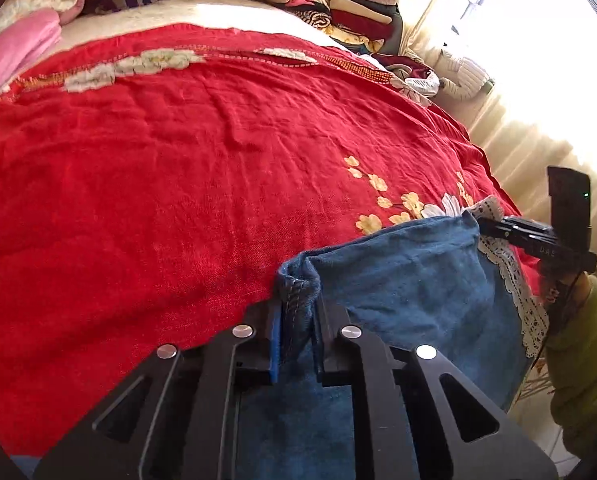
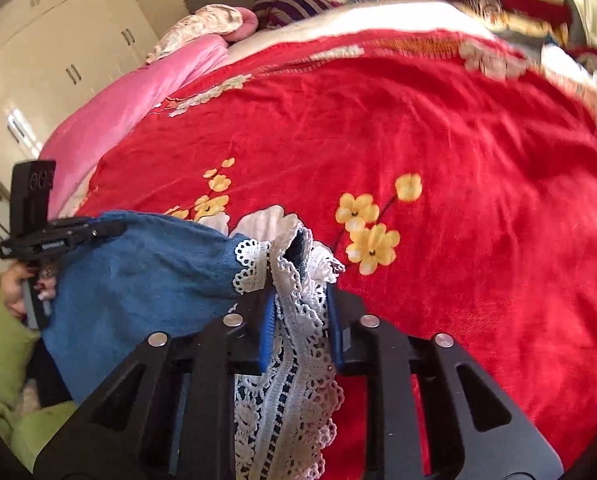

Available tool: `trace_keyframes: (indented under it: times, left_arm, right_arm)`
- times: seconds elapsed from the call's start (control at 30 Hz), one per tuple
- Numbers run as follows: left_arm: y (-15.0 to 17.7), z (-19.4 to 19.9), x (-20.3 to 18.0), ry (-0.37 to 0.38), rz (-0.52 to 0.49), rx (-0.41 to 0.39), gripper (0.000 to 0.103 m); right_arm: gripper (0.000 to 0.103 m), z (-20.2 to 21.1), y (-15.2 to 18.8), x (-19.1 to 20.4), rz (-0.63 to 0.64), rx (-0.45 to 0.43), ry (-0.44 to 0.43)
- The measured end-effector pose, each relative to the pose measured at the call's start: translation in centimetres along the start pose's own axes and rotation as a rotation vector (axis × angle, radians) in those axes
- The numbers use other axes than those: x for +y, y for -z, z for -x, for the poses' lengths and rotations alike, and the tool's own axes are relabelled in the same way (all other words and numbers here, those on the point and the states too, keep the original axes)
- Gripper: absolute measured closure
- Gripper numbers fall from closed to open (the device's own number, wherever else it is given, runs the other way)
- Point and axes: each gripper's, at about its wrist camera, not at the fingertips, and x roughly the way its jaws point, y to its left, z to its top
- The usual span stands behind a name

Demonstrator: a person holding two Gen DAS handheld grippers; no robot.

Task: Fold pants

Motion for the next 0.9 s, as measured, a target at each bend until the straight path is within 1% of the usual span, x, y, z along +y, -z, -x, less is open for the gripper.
trace_keyframes:
  times: [0.07,0.13,0.2,0.3,0.33,0.43,0.5,0.57,0.67,0.7,0.77,0.8,0.83,0.9]
  left_arm:
    - [-0.6,1.0,-0.4,-0.008,-0.008,-0.036,0.093]
    - [-1.5,1.8,-0.8,-0.029,-0.026,-0.062,0.094]
    - [-2.3,1.6,-1.0,-0.052,-0.039,-0.065,0.095]
    - [-2.6,0.5,-0.8,-0.086,-0.038,-0.058,0.095]
    - [-2.5,-0.1,-0.5,-0.097,-0.034,-0.052,0.095]
    - [-2.1,-1.7,0.1,-0.098,-0.016,-0.028,0.095]
    - [-1.7,-2.4,0.6,-0.103,-0.006,-0.021,0.091]
    - [-1.4,-2.7,0.8,-0.092,0.000,-0.029,0.090]
    - [-1.1,-2.6,1.3,-0.068,0.014,-0.044,0.088]
    - [-1.0,-2.5,1.3,-0.061,0.019,-0.051,0.085]
    - [-0.8,-1.8,1.6,-0.068,0.036,-0.072,0.072]
    - [-0.8,-1.3,1.6,-0.074,0.042,-0.083,0.059]
    - [-0.7,-0.7,1.5,-0.079,0.046,-0.095,0.054]
    - [-0.6,0.9,1.4,-0.087,0.050,-0.122,0.054]
  right_arm:
    - [0.090,1.5,-0.7,0.7,0.035,-0.049,0.043]
    - [0.090,2.6,-1.6,1.0,0.060,-0.096,0.065]
    - [0.090,3.0,-2.9,1.4,0.096,-0.121,0.092]
    - [0.090,1.5,-4.1,1.1,0.108,-0.088,0.136]
    - [0.089,0.4,-4.3,0.9,0.115,-0.056,0.149]
    - [0.086,-2.3,-4.0,0.1,0.117,0.028,0.198]
    - [0.082,-3.0,-3.7,-0.2,0.110,0.030,0.205]
    - [0.079,-3.1,-3.5,-0.5,0.105,0.022,0.220]
    - [0.067,-3.1,-3.3,-0.7,0.094,0.015,0.242]
    - [0.062,-2.9,-3.3,-0.9,0.087,0.013,0.254]
    - [0.060,-1.9,-3.3,-1.1,0.055,-0.009,0.259]
    - [0.059,-1.3,-3.3,-1.0,0.044,-0.027,0.257]
    - [0.059,-0.6,-3.2,-0.9,0.042,-0.044,0.259]
    - [0.058,1.6,-2.7,-0.4,0.047,-0.090,0.277]
